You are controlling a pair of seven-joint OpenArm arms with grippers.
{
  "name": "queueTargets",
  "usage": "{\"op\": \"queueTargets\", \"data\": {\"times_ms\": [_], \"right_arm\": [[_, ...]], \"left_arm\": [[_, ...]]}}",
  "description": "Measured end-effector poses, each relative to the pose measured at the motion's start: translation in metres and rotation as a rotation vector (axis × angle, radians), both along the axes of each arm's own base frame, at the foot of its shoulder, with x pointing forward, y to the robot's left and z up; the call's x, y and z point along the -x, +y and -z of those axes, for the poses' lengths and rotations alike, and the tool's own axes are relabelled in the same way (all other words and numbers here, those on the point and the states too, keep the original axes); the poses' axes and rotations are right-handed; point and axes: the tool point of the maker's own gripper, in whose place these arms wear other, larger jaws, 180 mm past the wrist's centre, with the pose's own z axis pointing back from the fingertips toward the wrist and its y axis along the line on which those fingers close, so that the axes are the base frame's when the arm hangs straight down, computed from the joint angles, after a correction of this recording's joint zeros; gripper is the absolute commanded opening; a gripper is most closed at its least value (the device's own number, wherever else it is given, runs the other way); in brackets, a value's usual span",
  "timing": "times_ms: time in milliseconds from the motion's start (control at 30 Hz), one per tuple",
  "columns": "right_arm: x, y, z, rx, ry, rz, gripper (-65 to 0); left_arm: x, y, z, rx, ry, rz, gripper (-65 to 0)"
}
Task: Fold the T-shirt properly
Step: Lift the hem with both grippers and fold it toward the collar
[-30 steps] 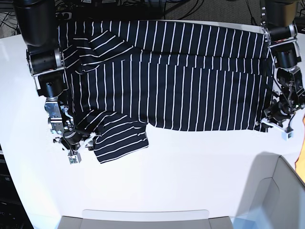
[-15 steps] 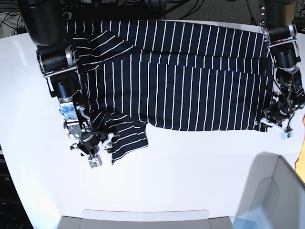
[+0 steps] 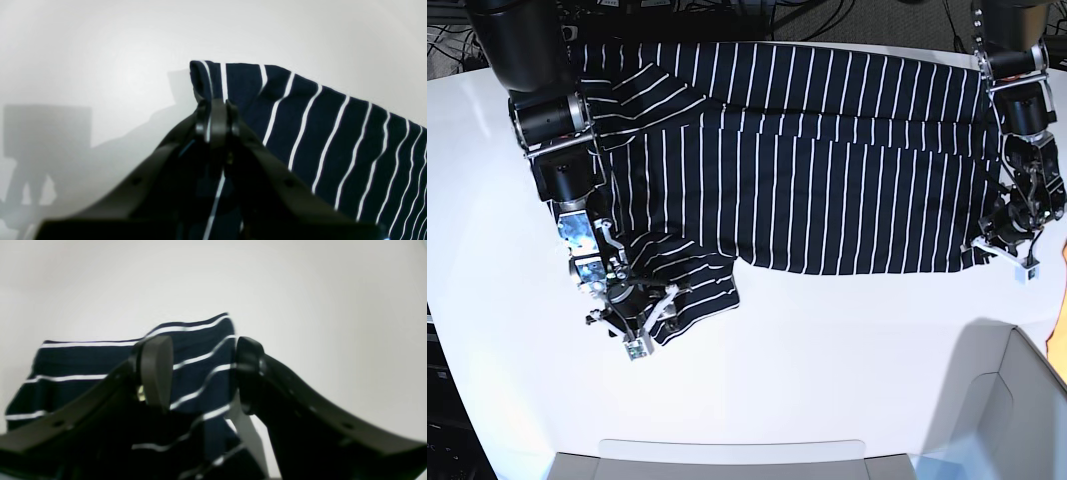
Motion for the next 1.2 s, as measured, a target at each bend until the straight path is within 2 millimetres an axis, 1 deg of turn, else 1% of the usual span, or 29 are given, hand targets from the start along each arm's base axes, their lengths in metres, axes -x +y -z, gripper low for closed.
{"op": "queueTargets", "data": {"times_ms": [67,167,233,333,500,567,700,767,800,867,933,1000,1100,1200], "right_arm": [[0.003,0.0,0.009,0.001,0.024,0.006,-34.5],[0.014,-0.01,0.027,0.012,0.071,0.028,-34.5],[0.016,-0.013,0.028,0.006,0.064,0.032,-34.5],[0.016,-0.012,0.024,0.011,0.05,0.026,-34.5],[0.008,-0.003,0.002,-0.003,-0.02,0.003,-34.5],[0.002,-0.012,-0.004,-0.005,-0.04,0.058,-34.5],[-0.001,-0.043,-0.004,-0.03,-0.037,0.176,-34.5],[0.002,-0.053,0.003,-0.025,-0.017,0.198,-34.5],[0.005,-0.055,0.01,-0.021,0.006,0.204,-34.5],[0.012,-0.055,0.024,-0.017,0.049,0.207,-34.5],[0.013,-0.054,0.028,-0.027,0.052,0.211,-34.5],[0.011,-0.052,0.028,-0.028,0.064,0.199,-34.5],[0.012,-0.036,0.027,-0.06,0.071,0.136,-34.5],[0.014,-0.025,0.028,-0.075,0.076,0.117,-34.5]], "left_arm": [[0.0,0.0,0.0,0.001,-0.001,0.0,-65.0],[-0.001,-0.004,0.002,0.007,-0.003,0.001,-65.0],[-0.002,-0.01,0.004,0.019,-0.003,0.005,-65.0],[-0.003,-0.016,0.006,0.029,-0.003,0.011,-65.0],[-0.004,-0.018,0.006,0.033,-0.008,0.009,-65.0],[-0.004,-0.021,0.007,0.038,-0.007,0.011,-65.0],[-0.005,-0.021,0.007,0.038,-0.009,0.011,-65.0],[-0.004,-0.021,0.007,0.038,-0.008,0.01,-65.0],[-0.004,-0.021,0.007,0.038,-0.008,0.01,-65.0],[-0.005,-0.021,0.007,0.038,-0.009,0.01,-65.0],[-0.005,-0.021,0.007,0.038,-0.009,0.01,-65.0],[-0.004,-0.021,0.007,0.038,-0.008,0.01,-65.0],[-0.005,-0.021,0.007,0.038,-0.009,0.011,-65.0],[-0.005,-0.021,0.007,0.039,-0.009,0.011,-65.0]]}}
